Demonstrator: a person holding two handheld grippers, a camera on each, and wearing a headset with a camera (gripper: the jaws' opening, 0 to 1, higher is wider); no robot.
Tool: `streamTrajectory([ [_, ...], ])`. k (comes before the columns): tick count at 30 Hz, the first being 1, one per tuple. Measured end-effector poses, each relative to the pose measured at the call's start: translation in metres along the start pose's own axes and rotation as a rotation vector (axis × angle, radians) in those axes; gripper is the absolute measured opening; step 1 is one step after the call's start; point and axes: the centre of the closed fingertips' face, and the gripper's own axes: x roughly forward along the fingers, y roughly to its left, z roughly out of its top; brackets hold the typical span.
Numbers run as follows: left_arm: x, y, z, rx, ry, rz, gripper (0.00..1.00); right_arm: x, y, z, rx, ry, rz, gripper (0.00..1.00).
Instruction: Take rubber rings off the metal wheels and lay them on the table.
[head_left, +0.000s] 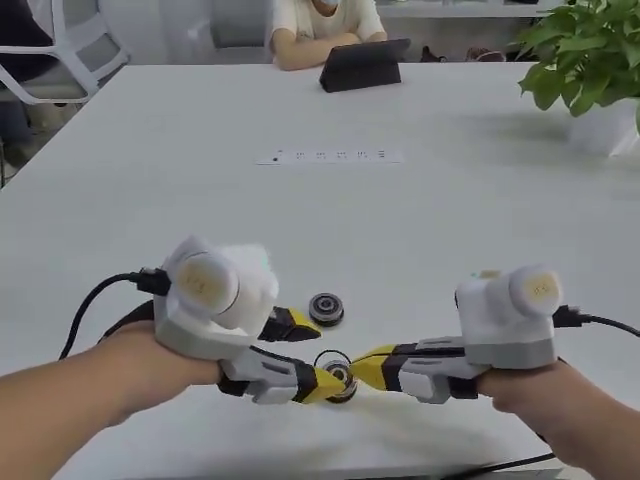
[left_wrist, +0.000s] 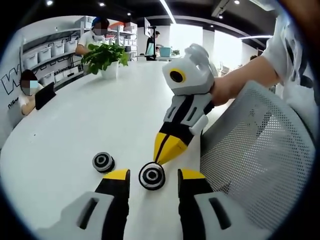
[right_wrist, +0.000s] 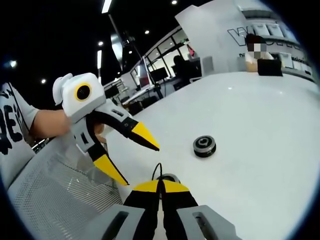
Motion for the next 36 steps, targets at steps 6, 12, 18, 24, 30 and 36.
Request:
streamTrajectory([
  [6,-0.010,0.002,0.002,-0.012,-0.014,0.007,0.41,0.000,0.003,0.005,-0.003,-0.010,0.008,0.00],
  [12,-0.020,0.003,0.000,-0.023,-0.019,0.014,0.46,0.002,0.008,0.010,-0.015,-0.011,0.023,0.00],
  [18,-0.031,0.003,-0.002,-0.023,-0.022,0.021,0.50,0.004,0.012,0.016,-0.027,-0.015,0.037,0.00],
  [24,-0.044,0.005,-0.003,-0.035,-0.033,0.039,0.52,0.007,0.016,0.023,-0.044,-0.011,0.050,0.00],
  [30,-0.058,0.009,-0.010,-0.054,-0.043,0.061,0.55,0.010,0.018,0.025,-0.066,0.008,0.062,0.00],
  [36,-0.069,0.011,-0.018,-0.077,-0.045,0.086,0.57,0.015,0.019,0.026,-0.089,0.031,0.071,0.00],
])
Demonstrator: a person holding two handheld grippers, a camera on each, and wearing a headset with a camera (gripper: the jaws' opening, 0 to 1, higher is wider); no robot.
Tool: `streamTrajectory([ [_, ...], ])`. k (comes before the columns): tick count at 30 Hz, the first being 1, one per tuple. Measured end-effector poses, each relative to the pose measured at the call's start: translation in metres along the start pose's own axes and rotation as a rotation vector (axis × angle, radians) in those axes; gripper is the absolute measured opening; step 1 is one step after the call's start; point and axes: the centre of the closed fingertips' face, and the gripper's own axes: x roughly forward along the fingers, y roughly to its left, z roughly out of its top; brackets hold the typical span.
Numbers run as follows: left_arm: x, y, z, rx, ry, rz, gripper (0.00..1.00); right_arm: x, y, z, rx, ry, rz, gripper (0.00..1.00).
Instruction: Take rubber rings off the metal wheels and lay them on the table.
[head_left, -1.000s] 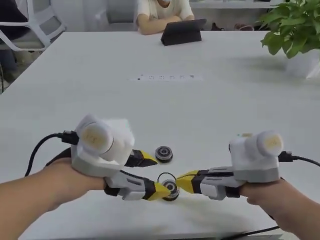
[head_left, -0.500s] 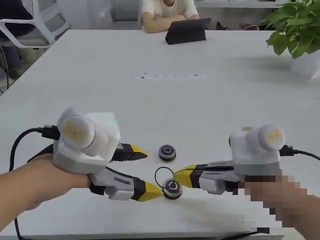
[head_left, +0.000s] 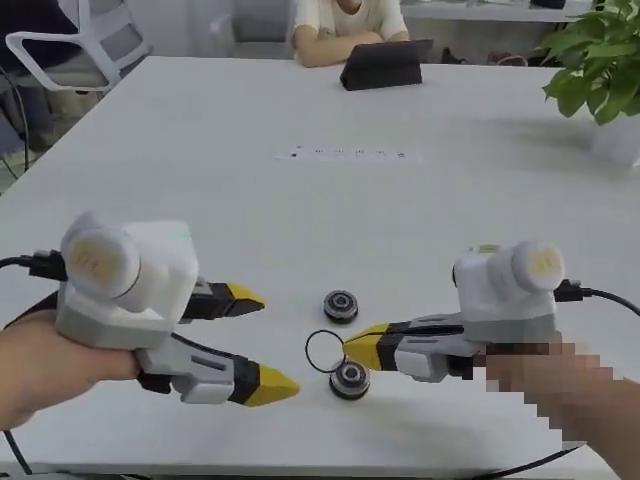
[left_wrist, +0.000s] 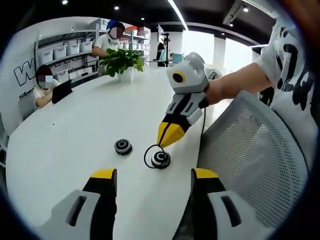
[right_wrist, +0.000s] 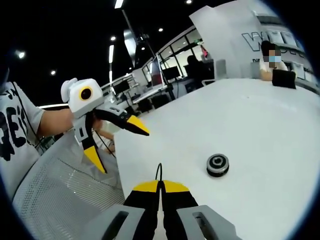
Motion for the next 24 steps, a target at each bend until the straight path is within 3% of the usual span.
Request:
streamTrajectory([
  [9,-0.016,0.003,-0.008,-0.009,0.009,0.024,0.60,0.012,0.004,-0.001,-0.029,0.044,0.028,0.00],
  [24,-0.029,0.011,-0.016,-0.043,0.005,0.065,0.63,0.038,0.009,0.000,-0.084,0.112,0.072,0.00],
])
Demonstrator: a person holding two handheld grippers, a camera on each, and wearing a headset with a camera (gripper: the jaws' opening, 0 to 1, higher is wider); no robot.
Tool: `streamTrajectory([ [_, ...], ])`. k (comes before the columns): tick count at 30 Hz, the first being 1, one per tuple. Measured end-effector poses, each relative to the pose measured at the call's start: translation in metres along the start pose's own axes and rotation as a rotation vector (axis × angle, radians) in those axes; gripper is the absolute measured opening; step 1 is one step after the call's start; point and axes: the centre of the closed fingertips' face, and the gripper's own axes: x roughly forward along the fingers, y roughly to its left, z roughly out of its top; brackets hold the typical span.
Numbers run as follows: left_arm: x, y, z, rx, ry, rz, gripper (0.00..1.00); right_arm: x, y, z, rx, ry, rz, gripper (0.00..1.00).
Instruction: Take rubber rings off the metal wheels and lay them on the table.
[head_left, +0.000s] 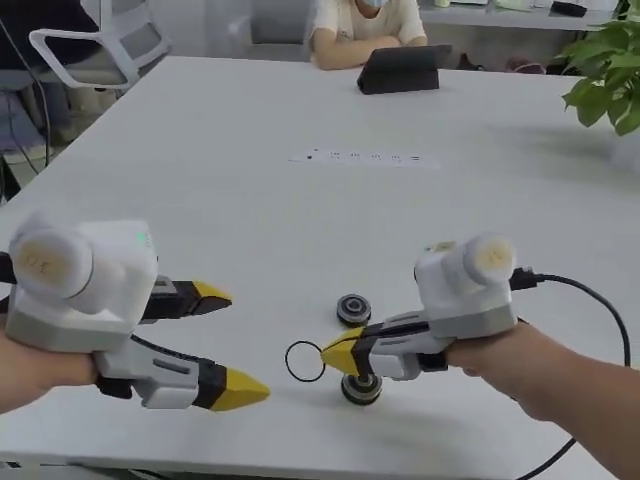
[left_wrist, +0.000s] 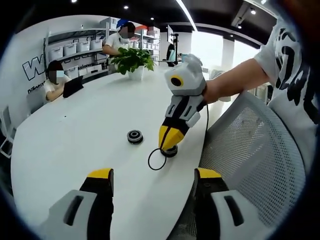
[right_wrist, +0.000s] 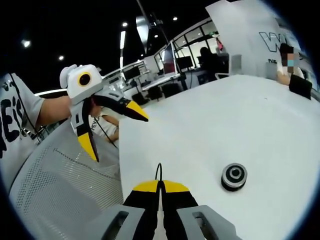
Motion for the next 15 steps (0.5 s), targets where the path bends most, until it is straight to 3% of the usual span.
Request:
streamTrajectory([
  [10,-0.005,0.004,-0.003,-0.009,-0.002,0.015,0.64,0.013,0.001,-0.005,-0.012,0.044,0.016,0.00],
  [15,-0.007,0.006,-0.004,-0.021,-0.005,0.019,0.64,0.017,0.002,-0.003,-0.012,0.043,0.022,0.00],
])
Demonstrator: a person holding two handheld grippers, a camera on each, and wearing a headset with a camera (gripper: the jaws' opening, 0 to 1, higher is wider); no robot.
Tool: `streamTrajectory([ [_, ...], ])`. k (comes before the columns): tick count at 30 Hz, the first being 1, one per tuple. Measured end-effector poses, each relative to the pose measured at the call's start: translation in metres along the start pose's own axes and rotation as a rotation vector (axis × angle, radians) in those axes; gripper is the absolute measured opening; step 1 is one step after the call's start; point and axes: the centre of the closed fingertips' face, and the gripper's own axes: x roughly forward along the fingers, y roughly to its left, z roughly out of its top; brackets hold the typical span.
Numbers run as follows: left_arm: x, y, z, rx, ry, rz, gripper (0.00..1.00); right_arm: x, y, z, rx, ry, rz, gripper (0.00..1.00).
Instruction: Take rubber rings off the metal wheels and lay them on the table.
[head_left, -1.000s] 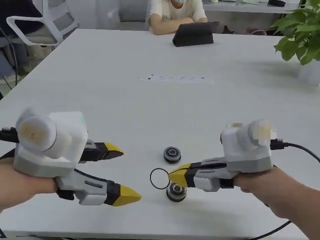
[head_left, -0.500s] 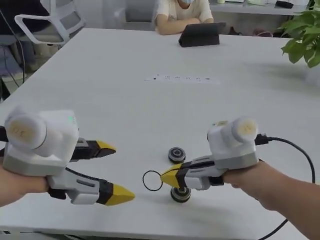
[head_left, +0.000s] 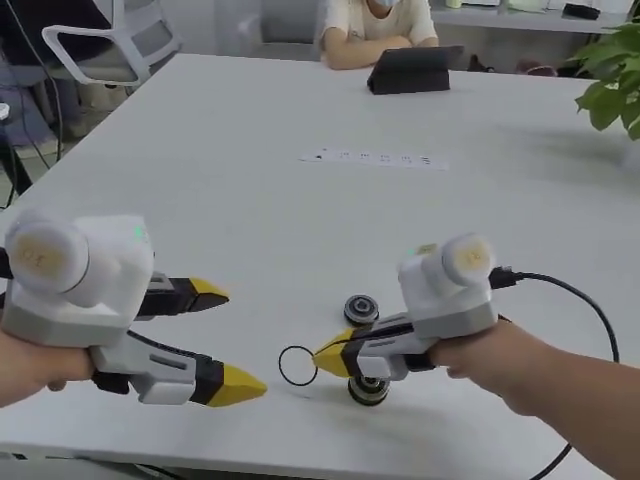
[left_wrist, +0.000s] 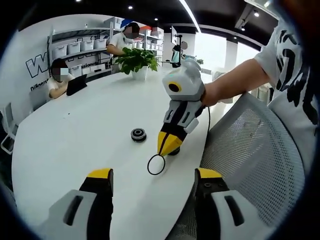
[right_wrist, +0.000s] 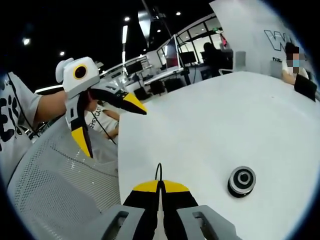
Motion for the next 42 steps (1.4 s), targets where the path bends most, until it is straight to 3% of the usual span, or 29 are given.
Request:
streamTrajectory([
  [20,-0.002,0.002,-0.005,-0.013,0.009,0.008,0.66,0.010,0.001,-0.004,-0.029,0.027,0.014,0.00],
  [36,-0.002,0.002,-0.004,-0.009,0.013,0.008,0.66,0.010,-0.009,-0.004,-0.066,0.035,-0.030,0.00],
  [42,-0.003,0.002,-0.003,-0.008,0.012,0.007,0.66,0.009,-0.011,-0.004,-0.092,0.035,-0.048,0.13],
])
